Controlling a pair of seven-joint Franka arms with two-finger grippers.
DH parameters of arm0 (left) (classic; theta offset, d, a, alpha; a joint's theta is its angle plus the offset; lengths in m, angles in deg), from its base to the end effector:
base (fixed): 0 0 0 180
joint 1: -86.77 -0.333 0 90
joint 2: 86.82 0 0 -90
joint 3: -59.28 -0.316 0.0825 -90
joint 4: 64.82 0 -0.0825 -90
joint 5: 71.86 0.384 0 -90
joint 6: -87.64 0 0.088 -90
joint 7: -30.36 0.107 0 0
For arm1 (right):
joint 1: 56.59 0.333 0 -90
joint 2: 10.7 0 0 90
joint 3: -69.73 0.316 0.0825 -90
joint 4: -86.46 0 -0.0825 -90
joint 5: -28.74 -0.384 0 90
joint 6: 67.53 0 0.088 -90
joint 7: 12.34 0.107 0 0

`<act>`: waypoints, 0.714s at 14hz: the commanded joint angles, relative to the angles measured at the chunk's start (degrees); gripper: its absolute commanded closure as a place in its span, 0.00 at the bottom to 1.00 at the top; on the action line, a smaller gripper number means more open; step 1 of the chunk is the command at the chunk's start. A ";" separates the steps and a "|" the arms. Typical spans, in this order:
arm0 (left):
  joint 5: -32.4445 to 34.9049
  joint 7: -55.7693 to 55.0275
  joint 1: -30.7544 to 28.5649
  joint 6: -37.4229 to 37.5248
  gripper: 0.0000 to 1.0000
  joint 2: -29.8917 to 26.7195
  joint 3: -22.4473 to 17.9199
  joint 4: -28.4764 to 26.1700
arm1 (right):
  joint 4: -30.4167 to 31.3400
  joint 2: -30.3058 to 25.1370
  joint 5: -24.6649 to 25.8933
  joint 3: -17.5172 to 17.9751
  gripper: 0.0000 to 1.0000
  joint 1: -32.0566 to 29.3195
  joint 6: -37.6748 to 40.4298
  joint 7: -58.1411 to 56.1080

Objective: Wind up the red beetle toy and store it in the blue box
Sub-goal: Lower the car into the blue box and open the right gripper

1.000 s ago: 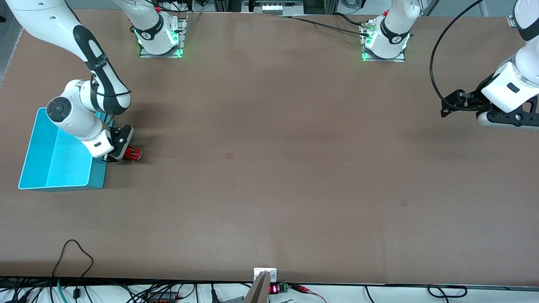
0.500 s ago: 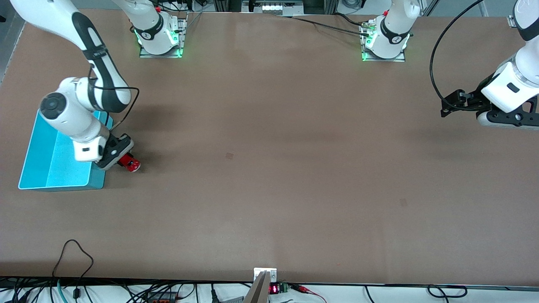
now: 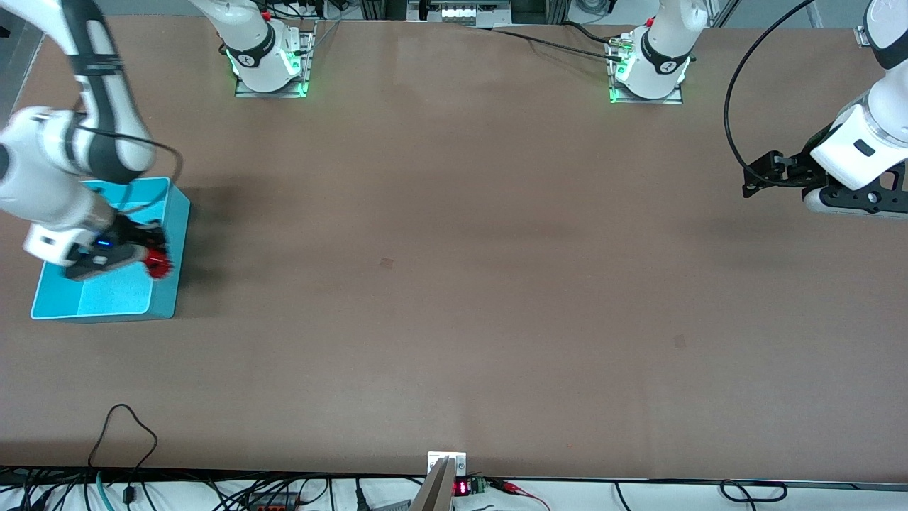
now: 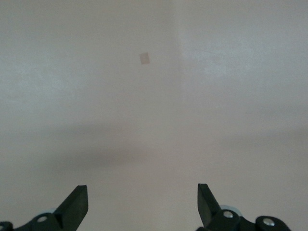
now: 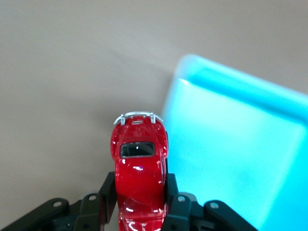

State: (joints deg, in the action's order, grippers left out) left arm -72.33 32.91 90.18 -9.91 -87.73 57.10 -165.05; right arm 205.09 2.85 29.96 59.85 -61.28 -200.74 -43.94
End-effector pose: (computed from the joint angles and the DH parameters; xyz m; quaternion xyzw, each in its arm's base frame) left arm 0.5543 -0.0125 0.5598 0.9993 -0.0324 -0.0154 0.0045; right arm 0.5658 -0.1451 0.3208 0.9870 0.1577 -0.0012 0.0298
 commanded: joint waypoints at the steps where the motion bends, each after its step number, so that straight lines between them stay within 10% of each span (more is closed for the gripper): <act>1: 0.91 0.87 0.28 0.51 0.00 -0.41 -0.19 0.04 | -0.24 1.03 -0.69 -4.79 1.00 -0.32 1.20 1.01; 8: 1.00 0.87 0.28 0.60 0.00 -0.50 -0.11 0.04 | 0.90 7.01 -0.87 -6.29 1.00 -3.04 0.76 9.01; 9: 1.00 0.87 0.28 0.51 0.00 -0.41 -0.11 0.04 | 0.90 7.71 -0.87 -6.81 0.95 -3.13 0.76 9.01; 10: 1.00 0.87 0.28 0.60 0.00 -0.33 -0.19 0.65 | 0.81 8.42 -0.87 -7.17 0.69 -3.22 0.67 9.01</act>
State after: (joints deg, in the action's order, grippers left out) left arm -72.33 32.92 90.18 -9.90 -87.73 57.10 -165.04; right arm 205.97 10.74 29.67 53.10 -63.62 -200.01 -35.19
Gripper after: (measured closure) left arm 0.000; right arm 0.559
